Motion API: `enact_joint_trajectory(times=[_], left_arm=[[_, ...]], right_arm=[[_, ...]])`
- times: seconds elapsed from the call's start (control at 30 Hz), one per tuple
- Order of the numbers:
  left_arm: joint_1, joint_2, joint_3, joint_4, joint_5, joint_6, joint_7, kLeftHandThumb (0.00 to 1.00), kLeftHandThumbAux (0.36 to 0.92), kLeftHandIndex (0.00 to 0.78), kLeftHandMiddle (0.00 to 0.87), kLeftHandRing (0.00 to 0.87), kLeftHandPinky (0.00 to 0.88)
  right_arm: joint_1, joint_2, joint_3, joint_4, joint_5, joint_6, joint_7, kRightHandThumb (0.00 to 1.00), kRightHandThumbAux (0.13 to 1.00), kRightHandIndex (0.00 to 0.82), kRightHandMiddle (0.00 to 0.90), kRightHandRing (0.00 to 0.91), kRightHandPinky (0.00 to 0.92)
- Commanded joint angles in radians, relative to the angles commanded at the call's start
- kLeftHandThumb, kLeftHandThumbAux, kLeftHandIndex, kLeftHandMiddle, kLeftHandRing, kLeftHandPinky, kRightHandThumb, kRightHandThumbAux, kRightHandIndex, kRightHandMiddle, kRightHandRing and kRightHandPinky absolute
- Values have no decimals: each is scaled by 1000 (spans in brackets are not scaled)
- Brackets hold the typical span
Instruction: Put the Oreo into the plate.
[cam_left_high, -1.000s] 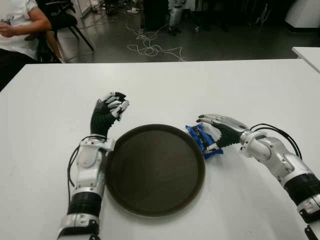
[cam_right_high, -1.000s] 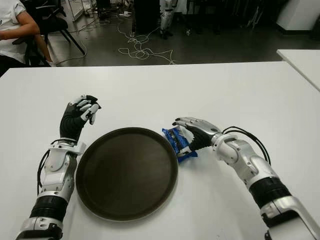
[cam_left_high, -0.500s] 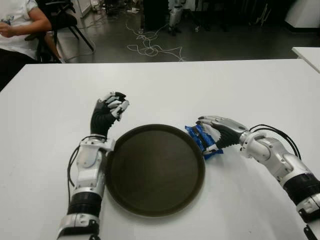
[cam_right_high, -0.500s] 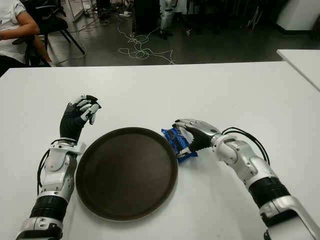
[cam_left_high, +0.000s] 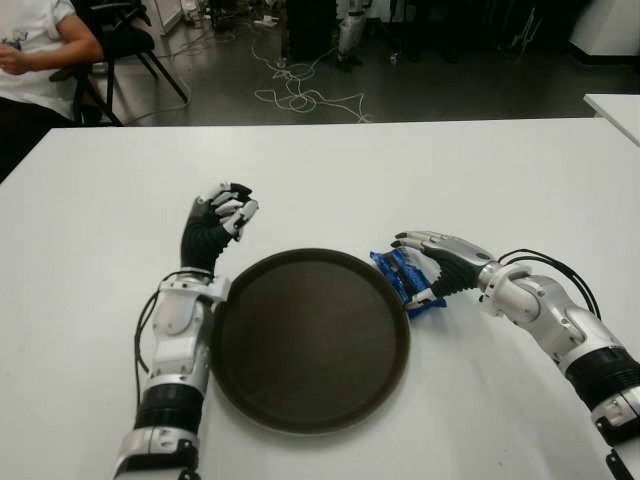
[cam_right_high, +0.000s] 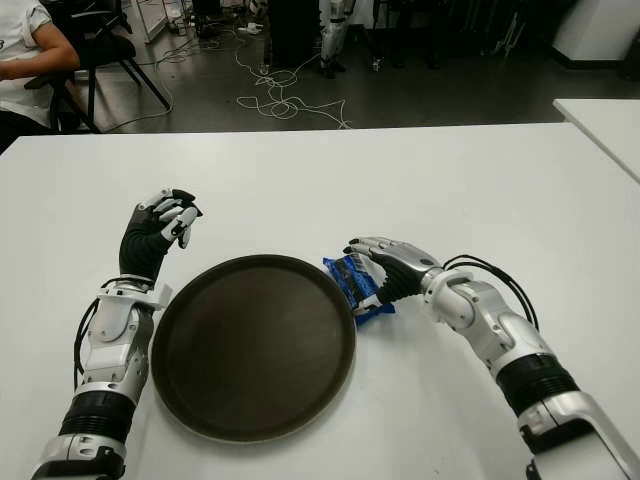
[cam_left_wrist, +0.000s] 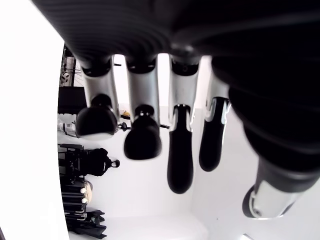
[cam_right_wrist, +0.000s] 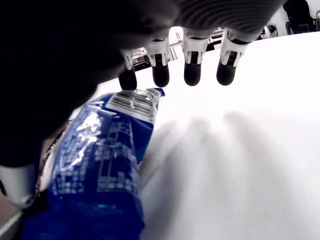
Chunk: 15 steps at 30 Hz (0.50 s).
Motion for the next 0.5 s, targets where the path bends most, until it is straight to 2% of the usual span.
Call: enact_joint_trajectory(times=[0.5], left_arm=[[0, 1, 3, 1, -3, 10, 3, 860, 654, 433, 555, 778, 818]], right_arm=[[-3, 5, 5, 1, -4, 12, 8, 0, 558, 0, 24, 73, 123]])
